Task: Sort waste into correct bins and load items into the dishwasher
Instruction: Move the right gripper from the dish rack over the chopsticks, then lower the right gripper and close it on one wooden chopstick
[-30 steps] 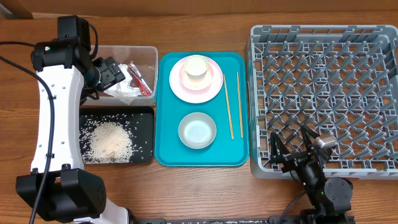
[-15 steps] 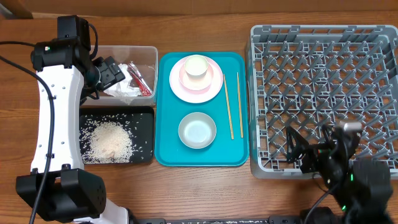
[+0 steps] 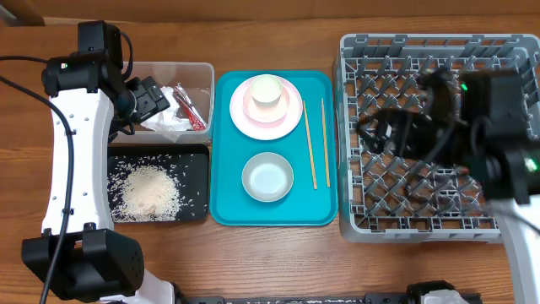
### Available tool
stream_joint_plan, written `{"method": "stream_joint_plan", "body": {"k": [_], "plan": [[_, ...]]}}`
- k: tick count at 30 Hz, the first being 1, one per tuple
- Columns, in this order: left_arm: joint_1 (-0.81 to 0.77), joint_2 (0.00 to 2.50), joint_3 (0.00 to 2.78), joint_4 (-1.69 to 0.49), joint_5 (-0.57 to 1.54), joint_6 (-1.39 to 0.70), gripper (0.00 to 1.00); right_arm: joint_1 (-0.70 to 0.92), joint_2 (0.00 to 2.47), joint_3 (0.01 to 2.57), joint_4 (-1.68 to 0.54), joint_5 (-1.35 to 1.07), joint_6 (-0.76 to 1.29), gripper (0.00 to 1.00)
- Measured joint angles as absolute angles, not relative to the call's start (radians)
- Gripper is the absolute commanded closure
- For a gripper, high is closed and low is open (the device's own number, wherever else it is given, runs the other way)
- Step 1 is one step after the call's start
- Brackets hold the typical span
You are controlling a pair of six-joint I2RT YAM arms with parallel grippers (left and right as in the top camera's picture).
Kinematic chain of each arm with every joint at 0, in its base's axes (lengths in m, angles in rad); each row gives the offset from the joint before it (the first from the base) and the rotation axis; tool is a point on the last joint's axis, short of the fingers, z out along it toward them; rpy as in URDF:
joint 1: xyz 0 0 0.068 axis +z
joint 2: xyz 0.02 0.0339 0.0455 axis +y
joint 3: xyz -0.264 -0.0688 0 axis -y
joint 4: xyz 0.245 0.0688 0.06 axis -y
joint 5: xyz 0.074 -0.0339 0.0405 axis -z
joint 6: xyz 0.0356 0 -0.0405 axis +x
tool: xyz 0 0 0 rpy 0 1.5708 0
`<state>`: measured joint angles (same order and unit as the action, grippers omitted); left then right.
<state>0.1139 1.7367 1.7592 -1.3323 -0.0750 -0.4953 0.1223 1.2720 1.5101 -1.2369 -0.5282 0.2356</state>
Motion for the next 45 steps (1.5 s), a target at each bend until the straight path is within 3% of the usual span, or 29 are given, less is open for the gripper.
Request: {"method": "stream_joint_plan", "body": {"k": [3, 4, 7, 8, 11, 23, 26, 28, 32, 38, 45], "plan": [[0.114, 1.737, 1.759, -1.332, -0.075, -0.495, 0.00, 0.123, 1.367, 1.510, -1.218, -0.706, 0.237, 0.00], [0.114, 1.737, 1.759, -1.332, -0.075, -0.495, 0.00, 0.124, 1.394, 1.510, -1.211, -0.752, 0.241, 0.11], [0.114, 1.737, 1.759, -1.332, -0.075, -0.495, 0.00, 0.125, 1.471, 1.510, -1.205, -0.848, 0.269, 0.68], [0.114, 1.737, 1.759, -1.332, -0.075, -0.495, 0.00, 0.128, 1.492, 1.510, -1.206, -0.867, 0.281, 0.78], [0.114, 1.737, 1.759, -1.332, -0.075, -0.495, 0.00, 0.153, 1.534, 1.510, -1.205, -0.858, 0.315, 0.96], [0.114, 1.737, 1.759, -1.332, -0.075, -0.495, 0.00, 0.532, 1.544, 1.510, -1.121, -0.224, 0.575, 0.96], [0.114, 1.737, 1.759, -1.332, -0.075, -0.495, 0.00, 0.598, 1.555, 1.503, -1.066, -0.088, 0.612, 0.87], [0.114, 1.737, 1.759, -1.332, -0.075, -0.495, 0.00, 0.614, 1.563, 1.489, -1.036, -0.046, 0.624, 0.79], [0.114, 1.737, 1.759, -1.332, -0.075, -0.495, 0.00, 0.622, 1.603, 1.438, -0.984, 0.035, 0.636, 0.78], [0.114, 1.737, 1.759, -1.332, -0.075, -0.495, 0.00, 0.607, 1.697, 1.409, -0.959, 0.105, 0.647, 0.66], [0.114, 1.737, 1.759, -1.332, -0.075, -0.495, 0.00, 0.603, 1.800, 1.406, -0.943, 0.132, 0.651, 0.66]]}}
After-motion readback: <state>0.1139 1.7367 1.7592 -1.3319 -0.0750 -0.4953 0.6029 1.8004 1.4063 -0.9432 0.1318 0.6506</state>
